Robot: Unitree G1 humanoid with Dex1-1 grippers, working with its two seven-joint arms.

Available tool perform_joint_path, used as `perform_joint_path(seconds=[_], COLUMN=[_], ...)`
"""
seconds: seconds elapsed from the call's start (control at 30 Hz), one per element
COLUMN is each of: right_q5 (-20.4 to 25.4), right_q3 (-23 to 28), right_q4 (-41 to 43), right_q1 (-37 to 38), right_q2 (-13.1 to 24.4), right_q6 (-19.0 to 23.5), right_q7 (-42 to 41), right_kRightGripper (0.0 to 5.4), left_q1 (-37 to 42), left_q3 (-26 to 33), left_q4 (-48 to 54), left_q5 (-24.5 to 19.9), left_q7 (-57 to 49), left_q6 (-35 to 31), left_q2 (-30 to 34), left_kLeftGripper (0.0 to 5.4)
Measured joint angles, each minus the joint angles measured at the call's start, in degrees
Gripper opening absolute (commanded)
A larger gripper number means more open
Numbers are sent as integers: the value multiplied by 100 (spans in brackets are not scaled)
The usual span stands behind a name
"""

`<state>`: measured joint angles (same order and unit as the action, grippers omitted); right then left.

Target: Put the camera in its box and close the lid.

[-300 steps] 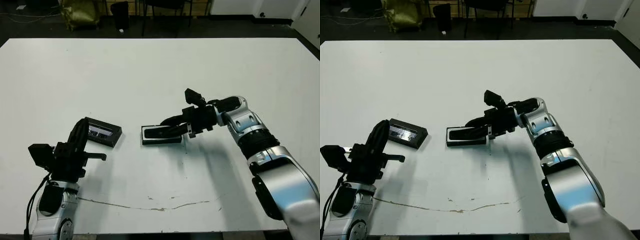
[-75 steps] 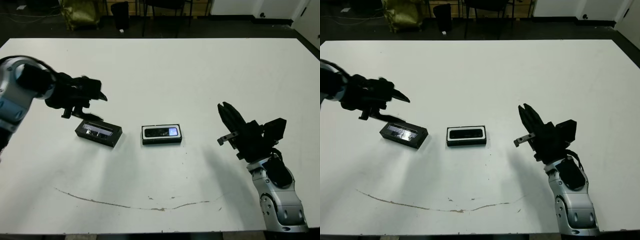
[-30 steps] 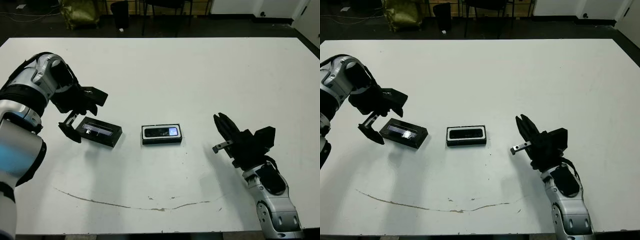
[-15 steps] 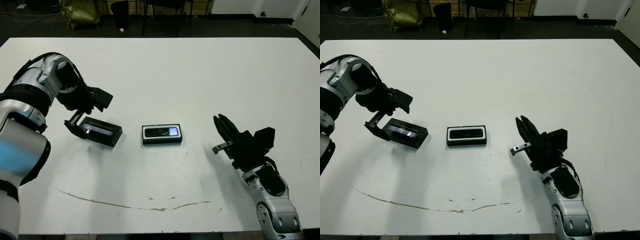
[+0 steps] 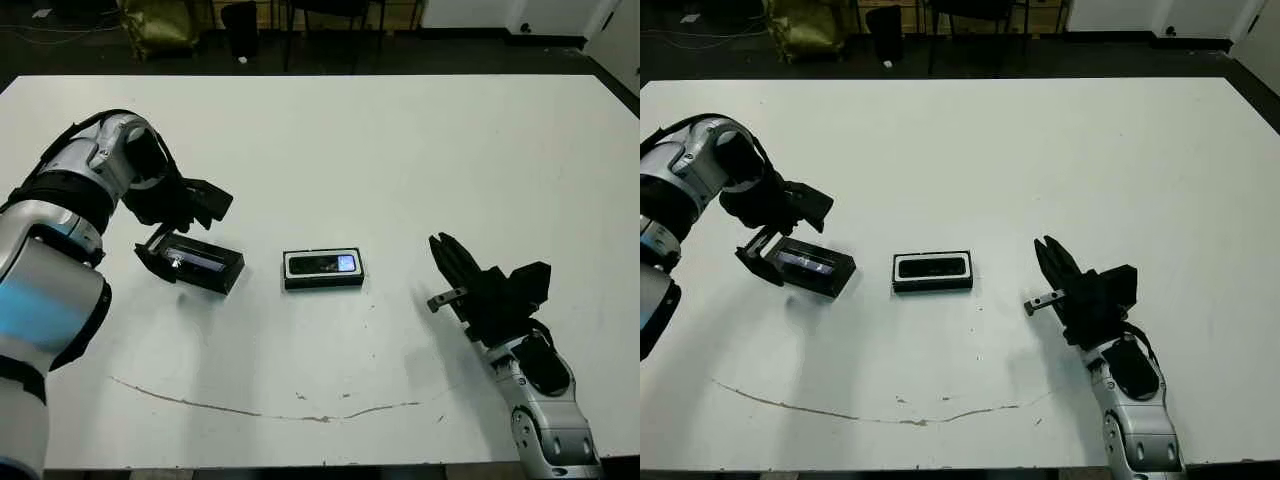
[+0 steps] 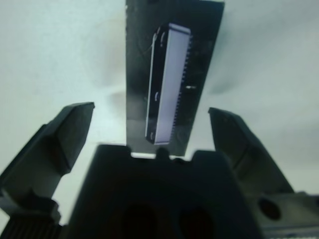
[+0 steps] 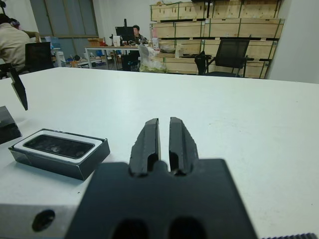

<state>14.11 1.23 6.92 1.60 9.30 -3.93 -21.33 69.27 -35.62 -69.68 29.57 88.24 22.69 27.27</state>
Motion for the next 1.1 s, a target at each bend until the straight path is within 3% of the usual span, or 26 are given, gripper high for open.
perform_joint_path(seconds=[0.73,1.1], right_q5=[170,192], right_q3=[17,19], right_q4=[-149,-85], right_q1=[-18,24], right_q2=[-7,-9], right_q6=[-151,-220], right_q7=[-205,-191], right_kRightGripper=[0,0], left_q1=[-107,-106], left_q3=[-77,-83], left_q4=[-149,-193], left_q5=[457,550], left_q7=[-731,-836], left_q6=[297,85], left_q2=[-37,-56], left_kLeftGripper=[539,539])
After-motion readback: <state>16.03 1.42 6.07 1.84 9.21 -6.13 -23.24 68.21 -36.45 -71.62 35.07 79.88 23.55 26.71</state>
